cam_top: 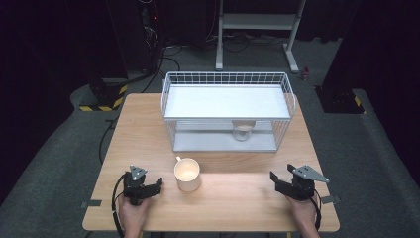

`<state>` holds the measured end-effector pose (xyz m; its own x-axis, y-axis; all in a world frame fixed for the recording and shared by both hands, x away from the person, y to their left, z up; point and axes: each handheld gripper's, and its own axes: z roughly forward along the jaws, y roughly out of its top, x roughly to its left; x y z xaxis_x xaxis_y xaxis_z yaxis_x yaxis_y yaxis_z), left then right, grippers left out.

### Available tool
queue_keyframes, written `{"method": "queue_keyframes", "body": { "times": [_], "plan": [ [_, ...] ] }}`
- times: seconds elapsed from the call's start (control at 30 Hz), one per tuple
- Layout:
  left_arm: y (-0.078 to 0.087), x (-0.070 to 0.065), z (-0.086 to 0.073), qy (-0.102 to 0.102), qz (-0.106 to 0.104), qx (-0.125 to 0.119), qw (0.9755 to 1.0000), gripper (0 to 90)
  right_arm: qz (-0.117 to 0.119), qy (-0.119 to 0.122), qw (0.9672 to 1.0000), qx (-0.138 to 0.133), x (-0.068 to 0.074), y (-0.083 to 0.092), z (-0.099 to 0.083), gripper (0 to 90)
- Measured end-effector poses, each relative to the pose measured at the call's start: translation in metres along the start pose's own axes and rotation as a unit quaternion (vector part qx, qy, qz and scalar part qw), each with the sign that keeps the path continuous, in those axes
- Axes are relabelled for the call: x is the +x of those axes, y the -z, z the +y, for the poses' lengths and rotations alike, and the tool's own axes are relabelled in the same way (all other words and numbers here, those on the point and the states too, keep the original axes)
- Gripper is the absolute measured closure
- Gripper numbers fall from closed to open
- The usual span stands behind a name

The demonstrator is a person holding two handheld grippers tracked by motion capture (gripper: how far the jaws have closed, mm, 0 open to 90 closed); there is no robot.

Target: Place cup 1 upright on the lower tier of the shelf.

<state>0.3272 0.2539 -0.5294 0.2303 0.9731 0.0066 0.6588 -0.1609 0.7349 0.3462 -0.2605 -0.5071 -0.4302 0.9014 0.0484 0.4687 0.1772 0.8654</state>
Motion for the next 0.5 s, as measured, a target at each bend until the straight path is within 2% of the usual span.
{"method": "queue_keyframes", "body": {
  "times": [0.1,0.13,0.4,0.5],
  "plan": [
    [0.000,0.000,0.000,0.000,0.000,0.000,1.0000,15.7,-0.001,0.006,1.0000,0.004,0.001,0.000,-0.003,23.3],
    [0.000,0.000,0.000,0.001,0.000,0.000,1.0000,15.7,-0.002,0.013,0.9998,0.012,0.002,-0.001,-0.005,23.3],
    [0.000,0.000,0.000,0.000,0.001,0.001,1.0000,15.9,-0.010,0.030,0.9982,0.050,0.004,-0.005,-0.012,23.4],
    [0.000,-0.001,0.000,0.001,0.001,0.001,1.0000,15.9,-0.011,0.035,0.9977,0.057,0.006,-0.006,-0.012,23.5]
  ]
}}
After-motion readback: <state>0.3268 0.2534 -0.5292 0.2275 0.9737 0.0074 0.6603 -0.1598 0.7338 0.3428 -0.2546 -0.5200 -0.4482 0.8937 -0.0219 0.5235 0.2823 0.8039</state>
